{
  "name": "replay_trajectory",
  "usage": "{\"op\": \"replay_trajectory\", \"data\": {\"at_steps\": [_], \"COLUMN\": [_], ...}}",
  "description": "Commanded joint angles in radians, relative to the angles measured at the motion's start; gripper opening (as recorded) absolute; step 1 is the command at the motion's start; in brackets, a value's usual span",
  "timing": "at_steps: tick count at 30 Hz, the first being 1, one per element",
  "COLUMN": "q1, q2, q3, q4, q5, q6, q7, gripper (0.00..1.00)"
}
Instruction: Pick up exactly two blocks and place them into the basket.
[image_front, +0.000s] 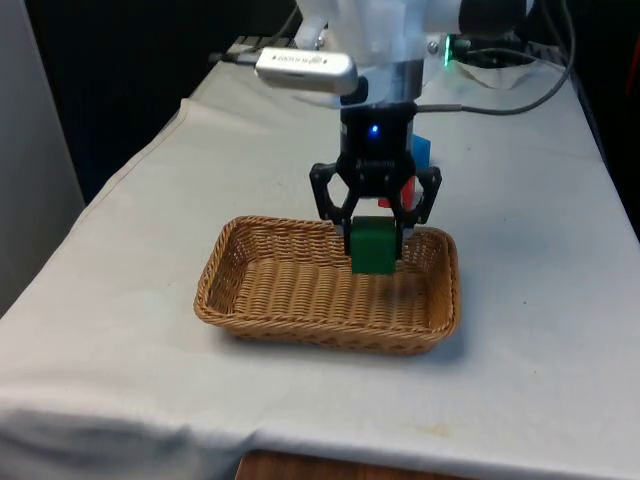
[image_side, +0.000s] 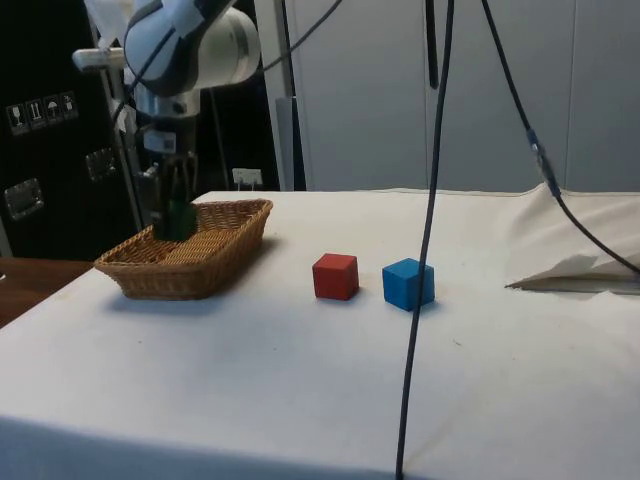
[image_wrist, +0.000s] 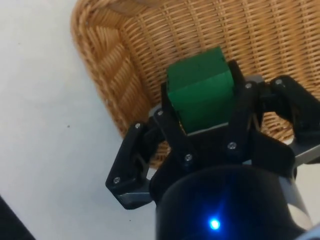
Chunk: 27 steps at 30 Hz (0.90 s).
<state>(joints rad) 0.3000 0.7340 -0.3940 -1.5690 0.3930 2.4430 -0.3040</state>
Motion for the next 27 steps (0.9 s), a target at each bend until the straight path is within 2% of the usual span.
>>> {"op": "replay_trajectory", "data": {"at_steps": [1, 8, 10, 12, 19, 20, 21, 27], "q1": [0.009, 0.014, 0.008, 0.013, -0.003, 0.005, -0.005, -0.008], "q2": [-0.012, -0.042, -0.047, -0.033, 0.029, 0.027, 0.037, 0.081], "q3": [-0.010, -0.015, -0.007, -0.012, 0.002, -0.006, 0.003, 0.007], "q4": [0.001, 0.004, 0.002, 0.004, 0.036, 0.032, 0.040, 0.054], "q5": [-0.012, -0.036, -0.030, -0.040, -0.013, -0.018, -0.008, 0.036], "q6": [-0.020, -0.051, -0.051, -0.059, -0.050, -0.049, -0.049, -0.037], "q7": [0.017, 0.038, 0.028, 0.039, 0.020, 0.026, 0.017, -0.013], "gripper": [0.02, 0.02, 0.02, 0.02, 0.02, 0.02, 0.02, 0.02]}}
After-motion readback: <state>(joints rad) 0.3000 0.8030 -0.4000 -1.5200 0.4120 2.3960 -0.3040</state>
